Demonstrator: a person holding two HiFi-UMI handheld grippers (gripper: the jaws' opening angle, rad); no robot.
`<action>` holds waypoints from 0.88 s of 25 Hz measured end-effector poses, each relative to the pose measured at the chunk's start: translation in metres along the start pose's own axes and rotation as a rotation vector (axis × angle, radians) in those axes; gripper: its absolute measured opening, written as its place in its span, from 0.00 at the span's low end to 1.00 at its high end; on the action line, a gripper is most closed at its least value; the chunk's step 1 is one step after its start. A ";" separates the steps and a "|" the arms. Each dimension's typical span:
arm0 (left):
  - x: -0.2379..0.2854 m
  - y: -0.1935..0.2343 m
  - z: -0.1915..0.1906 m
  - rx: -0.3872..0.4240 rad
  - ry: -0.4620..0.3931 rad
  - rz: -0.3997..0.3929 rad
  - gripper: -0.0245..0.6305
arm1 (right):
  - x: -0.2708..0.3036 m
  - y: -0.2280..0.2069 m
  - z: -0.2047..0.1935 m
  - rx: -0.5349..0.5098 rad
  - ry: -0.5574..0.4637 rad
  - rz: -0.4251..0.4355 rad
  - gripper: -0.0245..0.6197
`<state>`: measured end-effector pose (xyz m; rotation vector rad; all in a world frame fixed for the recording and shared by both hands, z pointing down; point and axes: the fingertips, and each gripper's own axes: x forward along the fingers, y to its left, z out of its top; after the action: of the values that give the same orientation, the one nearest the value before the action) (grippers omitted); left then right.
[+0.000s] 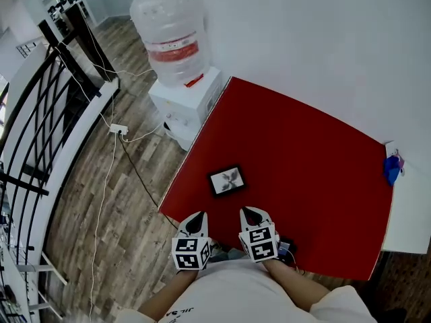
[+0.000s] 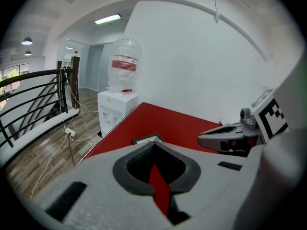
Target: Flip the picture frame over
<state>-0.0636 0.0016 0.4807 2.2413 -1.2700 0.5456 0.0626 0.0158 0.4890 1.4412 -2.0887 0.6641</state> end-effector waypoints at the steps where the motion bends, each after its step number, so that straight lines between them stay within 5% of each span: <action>1: 0.000 -0.001 -0.001 0.005 -0.001 0.000 0.05 | 0.001 0.001 0.000 0.002 -0.001 0.003 0.05; 22: -0.001 -0.001 0.009 -0.002 -0.044 0.033 0.05 | 0.003 -0.006 0.010 0.029 -0.003 0.004 0.05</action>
<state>-0.0619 -0.0024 0.4731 2.2457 -1.3308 0.5096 0.0658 0.0059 0.4838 1.4546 -2.0930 0.6972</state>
